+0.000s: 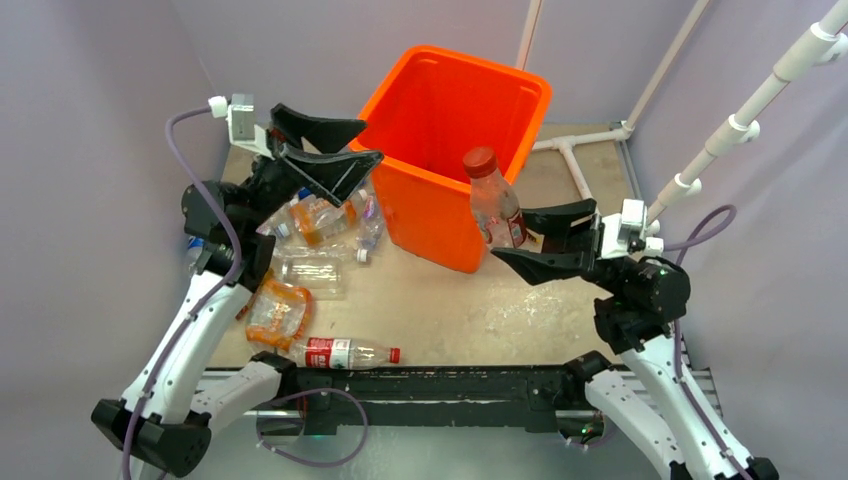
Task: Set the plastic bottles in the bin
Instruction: Pick up the plastic bottle at the center of the board.
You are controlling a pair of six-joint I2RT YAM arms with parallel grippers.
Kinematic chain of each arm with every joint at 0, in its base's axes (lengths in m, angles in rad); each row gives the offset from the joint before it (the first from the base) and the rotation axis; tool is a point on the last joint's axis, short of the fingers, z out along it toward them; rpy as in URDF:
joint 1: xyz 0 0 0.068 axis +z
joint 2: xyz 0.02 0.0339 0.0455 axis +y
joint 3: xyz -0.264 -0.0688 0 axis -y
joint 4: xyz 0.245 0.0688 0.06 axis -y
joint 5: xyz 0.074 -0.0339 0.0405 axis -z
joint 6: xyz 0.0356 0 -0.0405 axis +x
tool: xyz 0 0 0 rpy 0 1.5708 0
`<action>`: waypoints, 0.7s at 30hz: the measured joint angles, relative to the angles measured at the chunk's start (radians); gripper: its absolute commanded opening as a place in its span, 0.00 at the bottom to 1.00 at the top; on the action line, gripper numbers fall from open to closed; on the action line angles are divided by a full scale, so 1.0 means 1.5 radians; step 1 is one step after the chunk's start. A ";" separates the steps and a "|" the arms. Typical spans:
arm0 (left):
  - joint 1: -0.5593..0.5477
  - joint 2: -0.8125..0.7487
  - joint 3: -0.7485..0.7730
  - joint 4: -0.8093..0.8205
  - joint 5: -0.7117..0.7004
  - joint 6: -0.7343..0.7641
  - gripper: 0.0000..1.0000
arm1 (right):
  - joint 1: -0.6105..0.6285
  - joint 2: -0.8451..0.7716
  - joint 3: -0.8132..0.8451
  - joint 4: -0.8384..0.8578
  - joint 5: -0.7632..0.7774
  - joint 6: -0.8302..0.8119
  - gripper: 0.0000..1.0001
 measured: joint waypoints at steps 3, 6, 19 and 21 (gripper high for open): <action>-0.007 0.044 0.022 0.056 0.073 -0.045 0.99 | 0.006 0.023 -0.002 0.034 -0.017 0.024 0.26; -0.041 0.078 0.043 0.051 0.112 -0.052 0.99 | 0.019 0.044 -0.002 0.053 -0.021 0.035 0.25; -0.198 0.143 0.163 -0.039 0.139 0.062 0.86 | 0.142 0.138 0.045 0.028 0.055 -0.019 0.23; -0.202 0.145 0.163 -0.048 0.138 0.070 0.77 | 0.152 0.146 0.047 0.028 0.066 -0.026 0.23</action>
